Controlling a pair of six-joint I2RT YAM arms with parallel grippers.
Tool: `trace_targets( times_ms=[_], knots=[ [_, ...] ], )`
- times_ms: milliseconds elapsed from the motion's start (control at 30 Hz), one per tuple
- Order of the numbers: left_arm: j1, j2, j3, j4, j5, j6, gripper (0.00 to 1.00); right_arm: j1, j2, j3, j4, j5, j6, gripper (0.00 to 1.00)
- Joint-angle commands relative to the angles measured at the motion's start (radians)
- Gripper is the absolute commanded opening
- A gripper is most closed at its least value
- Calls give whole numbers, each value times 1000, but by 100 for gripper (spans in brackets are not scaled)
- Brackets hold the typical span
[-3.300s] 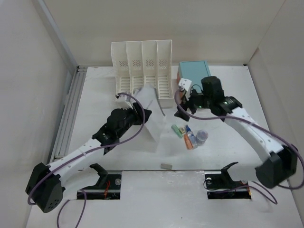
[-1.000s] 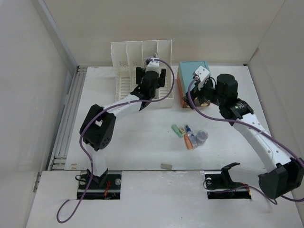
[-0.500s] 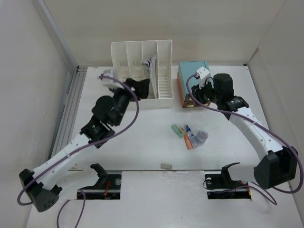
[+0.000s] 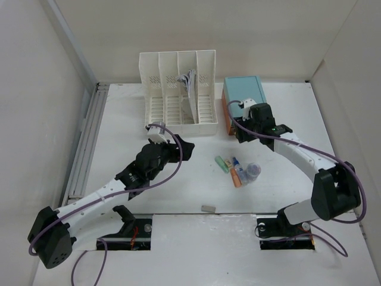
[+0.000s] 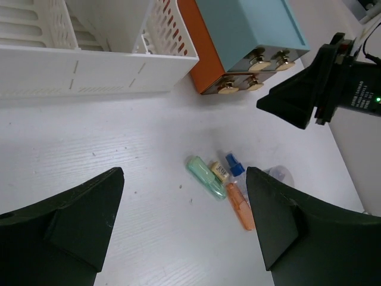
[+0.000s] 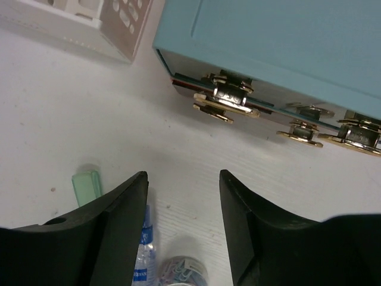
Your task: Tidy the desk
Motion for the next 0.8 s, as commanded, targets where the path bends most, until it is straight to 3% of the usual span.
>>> trace_targets(
  times_ms=[0,100,200,333,767],
  knots=[
    [-3,-33,-15,88,23,-10,81,30,-2,11,97,159,79,57],
    [-3,-33,-25,108,43,-10,81,39,27,31,97,179,90,69],
    [-3,-24,-36,131,52,-19,81,60,53,42,118,209,99,74],
    [-3,-14,-36,142,52,-19,81,80,95,63,129,292,122,74],
    [-3,-24,-45,142,62,-19,81,91,155,131,140,363,122,73]
  ],
)
